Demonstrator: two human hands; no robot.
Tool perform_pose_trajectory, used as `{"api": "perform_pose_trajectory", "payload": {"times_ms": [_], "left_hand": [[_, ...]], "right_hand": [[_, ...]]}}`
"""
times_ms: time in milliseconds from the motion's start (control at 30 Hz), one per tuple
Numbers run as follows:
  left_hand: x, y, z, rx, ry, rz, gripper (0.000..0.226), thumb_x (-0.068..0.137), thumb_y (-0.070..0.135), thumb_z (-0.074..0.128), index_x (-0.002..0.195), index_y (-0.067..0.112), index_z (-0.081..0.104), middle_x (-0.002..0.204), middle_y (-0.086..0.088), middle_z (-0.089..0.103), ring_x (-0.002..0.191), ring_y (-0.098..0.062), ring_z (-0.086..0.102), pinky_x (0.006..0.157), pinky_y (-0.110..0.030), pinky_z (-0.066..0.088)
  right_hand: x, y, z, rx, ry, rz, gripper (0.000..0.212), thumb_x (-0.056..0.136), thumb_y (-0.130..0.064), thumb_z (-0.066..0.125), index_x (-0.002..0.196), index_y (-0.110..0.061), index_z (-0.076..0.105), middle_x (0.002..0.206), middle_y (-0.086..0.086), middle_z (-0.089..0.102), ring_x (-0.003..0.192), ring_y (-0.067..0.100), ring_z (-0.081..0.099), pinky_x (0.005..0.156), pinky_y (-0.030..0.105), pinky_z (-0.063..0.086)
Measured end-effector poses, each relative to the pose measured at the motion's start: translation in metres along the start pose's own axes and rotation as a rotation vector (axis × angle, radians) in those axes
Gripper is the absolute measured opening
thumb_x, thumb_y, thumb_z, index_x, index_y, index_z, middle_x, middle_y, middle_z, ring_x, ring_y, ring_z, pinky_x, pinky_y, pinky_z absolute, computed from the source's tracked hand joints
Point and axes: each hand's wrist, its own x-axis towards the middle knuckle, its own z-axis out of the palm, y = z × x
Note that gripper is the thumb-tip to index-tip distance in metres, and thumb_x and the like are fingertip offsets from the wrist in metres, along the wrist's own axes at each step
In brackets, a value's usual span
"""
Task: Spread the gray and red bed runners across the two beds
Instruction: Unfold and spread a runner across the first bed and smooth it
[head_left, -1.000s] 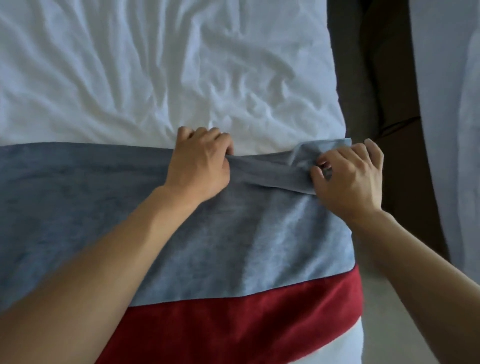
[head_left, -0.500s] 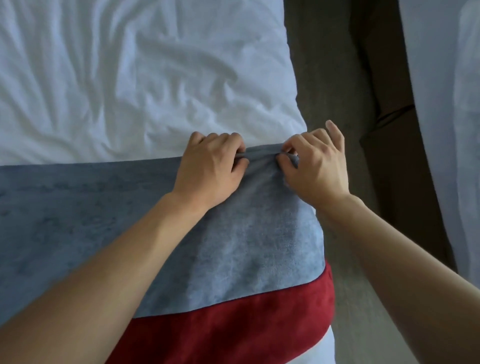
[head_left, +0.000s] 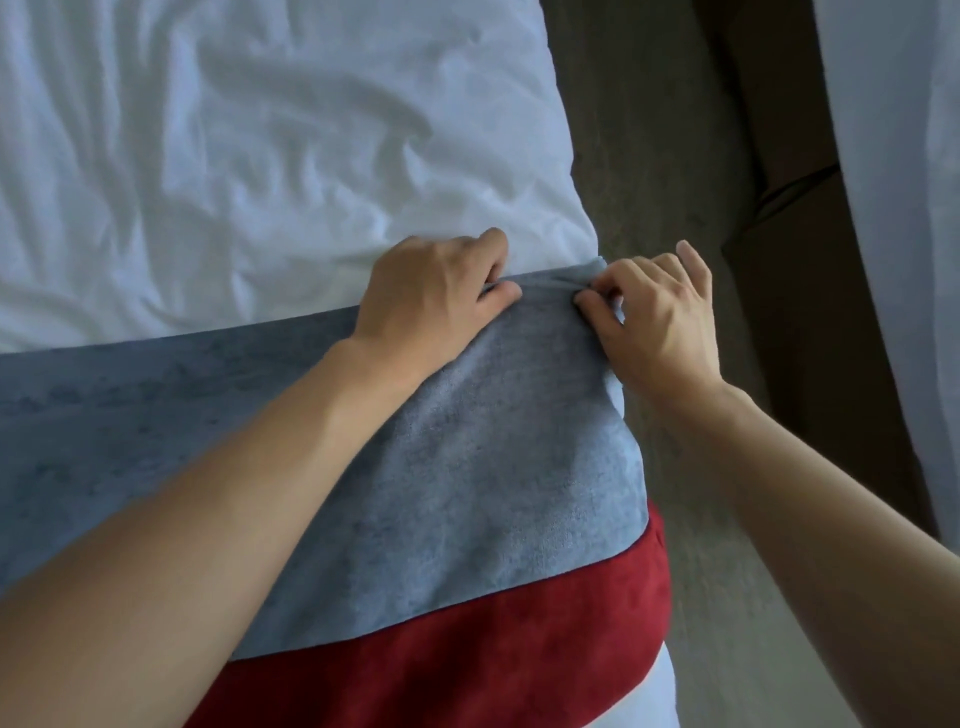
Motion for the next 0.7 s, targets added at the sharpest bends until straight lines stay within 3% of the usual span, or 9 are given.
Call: {"api": "perform_pose_trajectory", "payload": {"times_ms": [67,133,233,367,500,600,700], "left_hand": [[0.000,0.000,0.002,0.022,0.003,0.041,0.027,0.094,0.040,0.058,0.084,0.015,0.055,0.073,-0.001,0.060,0.068,-0.028,0.055,0.070,-0.035,0.040],[0.000,0.001,0.003,0.092,0.040,0.032,0.024,0.092,0.039,0.059,0.082,0.017,0.060,0.081,-0.002,0.059,0.077,-0.028,0.056,0.078,-0.039,0.037],[0.007,-0.001,0.001,0.181,0.085,-0.129,0.018,0.087,0.041,0.058,0.084,0.025,0.066,0.092,0.004,0.060,0.092,-0.025,0.054,0.083,-0.038,0.026],[0.005,0.012,0.005,0.111,0.169,-0.073,0.024,0.086,0.029,0.057,0.108,0.020,0.063,0.113,-0.003,0.059,0.107,-0.027,0.055,0.085,-0.039,0.031],[-0.027,0.034,0.021,0.096,0.011,0.118,0.048,0.093,0.027,0.048,0.140,0.015,0.051,0.154,-0.010,0.038,0.145,-0.028,0.032,0.113,-0.046,0.025],[-0.038,0.006,0.020,0.199,-0.137,0.040,0.061,0.098,0.040,0.040,0.154,0.019,0.030,0.164,-0.012,0.018,0.152,-0.029,0.012,0.122,-0.051,0.010],[-0.038,-0.018,0.015,0.234,-0.171,-0.015,0.066,0.099,0.046,0.032,0.158,0.017,0.019,0.165,-0.014,0.011,0.153,-0.029,0.005,0.122,-0.053,0.005]], "right_hand": [[0.002,0.007,0.005,-0.024,-0.023,0.028,0.025,0.098,-0.035,0.053,0.086,-0.016,0.063,0.088,0.001,0.066,0.097,0.027,0.058,0.119,0.047,0.019],[0.007,0.013,0.007,-0.042,-0.097,0.114,0.023,0.098,-0.031,0.049,0.089,-0.016,0.064,0.097,0.005,0.066,0.102,0.030,0.056,0.119,0.051,0.021],[0.004,0.020,0.004,0.008,-0.179,0.260,0.020,0.099,-0.028,0.047,0.098,-0.017,0.064,0.109,0.006,0.064,0.109,0.029,0.055,0.119,0.052,0.021],[-0.007,-0.001,-0.011,0.186,0.102,0.262,0.022,0.095,-0.026,0.049,0.111,-0.016,0.061,0.113,0.003,0.061,0.106,0.021,0.054,0.109,0.045,0.036],[-0.014,-0.047,-0.003,0.234,0.107,0.094,0.038,0.092,-0.027,0.059,0.127,-0.013,0.058,0.128,0.004,0.058,0.118,0.024,0.054,0.107,0.050,0.038],[-0.015,-0.051,0.007,0.227,0.048,0.188,0.043,0.093,-0.031,0.060,0.132,-0.013,0.056,0.134,0.003,0.056,0.123,0.024,0.052,0.110,0.046,0.035],[-0.015,-0.044,0.007,0.238,0.053,0.267,0.043,0.095,-0.031,0.059,0.132,-0.010,0.056,0.134,0.007,0.056,0.120,0.027,0.053,0.108,0.041,0.037]]}}
